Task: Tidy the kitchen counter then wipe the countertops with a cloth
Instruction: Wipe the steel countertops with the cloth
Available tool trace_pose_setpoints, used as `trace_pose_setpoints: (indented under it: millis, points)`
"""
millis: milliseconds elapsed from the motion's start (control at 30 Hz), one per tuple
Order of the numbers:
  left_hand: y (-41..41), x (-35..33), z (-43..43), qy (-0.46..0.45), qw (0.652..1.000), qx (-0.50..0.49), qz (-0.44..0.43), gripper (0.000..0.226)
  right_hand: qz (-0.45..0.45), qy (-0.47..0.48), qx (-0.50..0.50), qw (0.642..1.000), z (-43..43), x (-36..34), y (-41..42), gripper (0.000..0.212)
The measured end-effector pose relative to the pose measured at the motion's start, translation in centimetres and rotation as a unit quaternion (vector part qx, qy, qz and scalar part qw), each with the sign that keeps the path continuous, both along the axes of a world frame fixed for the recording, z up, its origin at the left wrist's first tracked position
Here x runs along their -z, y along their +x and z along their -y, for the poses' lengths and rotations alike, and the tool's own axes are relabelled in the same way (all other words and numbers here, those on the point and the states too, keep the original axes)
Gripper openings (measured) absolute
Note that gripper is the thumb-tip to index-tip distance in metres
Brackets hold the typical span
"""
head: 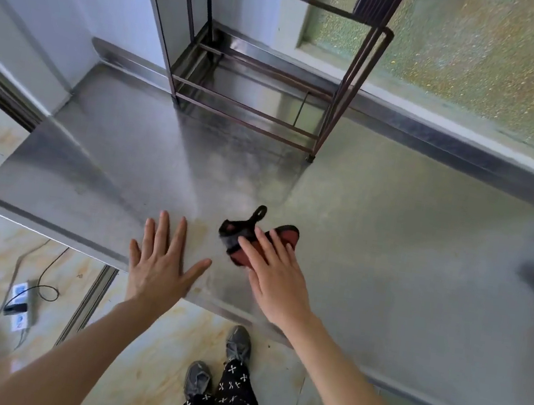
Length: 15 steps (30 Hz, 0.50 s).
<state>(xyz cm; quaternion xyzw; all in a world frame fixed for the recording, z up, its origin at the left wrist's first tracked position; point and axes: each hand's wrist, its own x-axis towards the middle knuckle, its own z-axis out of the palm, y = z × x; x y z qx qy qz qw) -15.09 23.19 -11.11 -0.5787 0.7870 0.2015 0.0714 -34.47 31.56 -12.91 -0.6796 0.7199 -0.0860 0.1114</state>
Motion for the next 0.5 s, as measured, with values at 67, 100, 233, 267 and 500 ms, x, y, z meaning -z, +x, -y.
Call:
trace_pose_setpoints:
  millis: [67, 100, 233, 267, 500]
  points:
    - [-0.1, 0.0, 0.0, 0.01, 1.0, 0.005, 0.016, 0.095, 0.008, 0.002, 0.073, 0.997, 2.3, 0.1, -3.8, 0.047]
    - [-0.1, 0.0, 0.1, 0.013, 1.0, 0.008, 0.022, 0.094, 0.012, -0.004, 0.127, 0.992, 3.5, 0.1, -5.5, 0.046]
    - [-0.2, 0.3, 0.3, 0.024, 0.999, 0.006, 0.026, 0.094, 0.028, -0.025, 0.279, 0.96, 7.1, 0.3, -6.9, 0.045]
    - [-0.2, 0.3, 0.3, 0.027, 0.999, 0.004, 0.027, 0.096, 0.032, -0.028, 0.271, 0.962, 7.5, 0.2, -5.6, 0.046]
    - [-0.2, 0.4, 0.1, 0.022, 0.999, -0.01, 0.031, 0.094, 0.038, -0.012, -0.08, 0.996, 9.7, -0.3, -1.6, 0.046]
